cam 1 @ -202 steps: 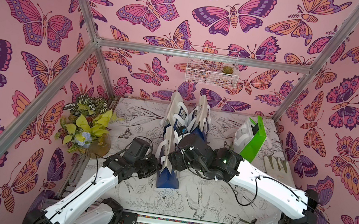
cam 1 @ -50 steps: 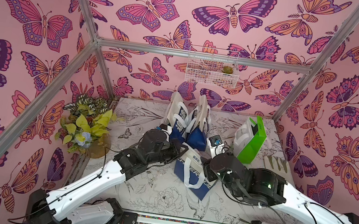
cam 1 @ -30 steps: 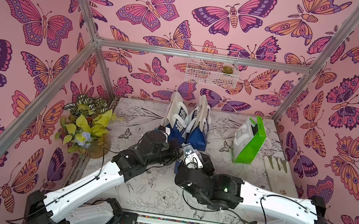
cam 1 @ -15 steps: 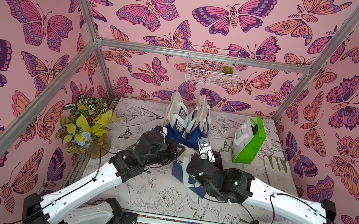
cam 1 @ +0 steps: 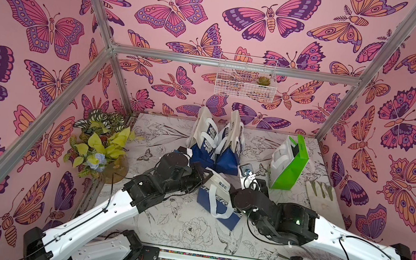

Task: Open the takeout bag
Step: Open the takeout bag at the center of the board.

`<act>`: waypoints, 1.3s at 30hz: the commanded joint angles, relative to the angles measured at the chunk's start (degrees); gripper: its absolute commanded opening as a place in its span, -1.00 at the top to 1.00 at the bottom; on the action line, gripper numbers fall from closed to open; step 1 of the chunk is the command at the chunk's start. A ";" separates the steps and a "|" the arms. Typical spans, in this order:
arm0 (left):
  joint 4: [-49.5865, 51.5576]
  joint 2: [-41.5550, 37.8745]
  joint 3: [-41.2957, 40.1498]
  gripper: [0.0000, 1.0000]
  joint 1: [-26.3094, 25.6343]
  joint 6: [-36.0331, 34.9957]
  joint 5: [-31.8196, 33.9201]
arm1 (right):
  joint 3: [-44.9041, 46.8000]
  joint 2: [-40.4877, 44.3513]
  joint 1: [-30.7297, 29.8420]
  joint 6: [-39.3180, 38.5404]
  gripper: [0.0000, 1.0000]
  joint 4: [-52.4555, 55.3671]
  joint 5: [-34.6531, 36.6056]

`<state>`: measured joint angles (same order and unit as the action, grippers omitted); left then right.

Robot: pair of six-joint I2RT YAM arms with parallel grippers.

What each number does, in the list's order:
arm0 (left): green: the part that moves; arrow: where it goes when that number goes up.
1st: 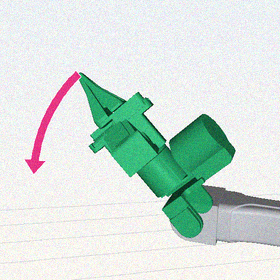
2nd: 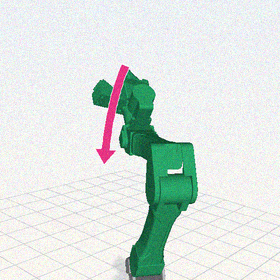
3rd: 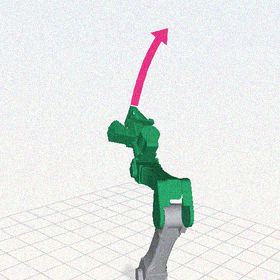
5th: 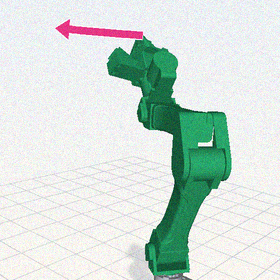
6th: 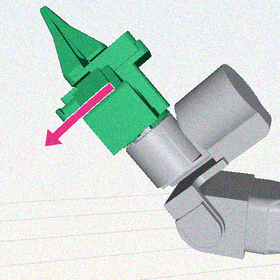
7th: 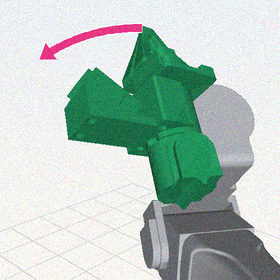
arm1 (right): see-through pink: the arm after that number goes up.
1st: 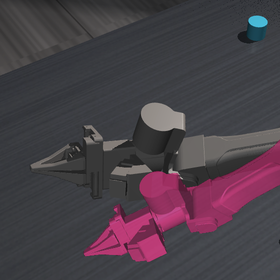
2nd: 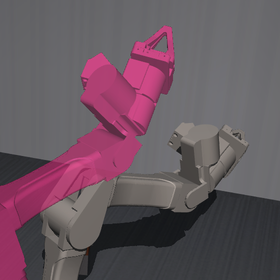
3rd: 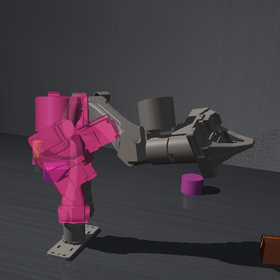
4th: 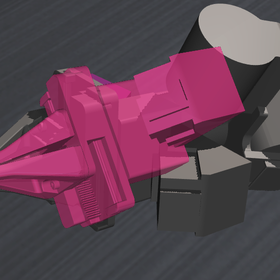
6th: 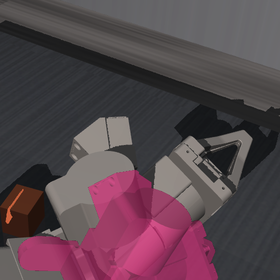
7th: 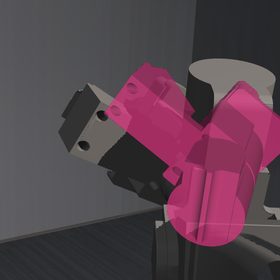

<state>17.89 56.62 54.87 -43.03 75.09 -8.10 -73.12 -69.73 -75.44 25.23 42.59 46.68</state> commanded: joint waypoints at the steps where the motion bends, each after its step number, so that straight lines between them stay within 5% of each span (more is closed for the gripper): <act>1: -0.09 0.86 1.29 1.00 0.13 0.57 -0.93 | -4.42 -4.20 -1.21 -1.45 -0.56 -0.65 2.35; 14: 1.22 0.64 2.42 1.00 0.13 0.19 -0.52 | -13.67 -18.11 1.02 2.97 -0.57 4.11 10.11; 27: 3.57 -1.12 2.78 1.00 0.96 -1.07 -0.08 | -1.50 -5.17 10.11 9.39 -0.40 9.09 8.67; 39: 3.29 0.00 1.60 1.00 1.10 0.20 -1.68 | 1.99 -2.06 10.88 1.71 0.13 1.19 -3.68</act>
<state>18.17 57.82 56.42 -42.68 75.55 -10.70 -72.36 -73.73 -66.87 28.25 41.78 40.84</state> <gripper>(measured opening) 0.048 0.450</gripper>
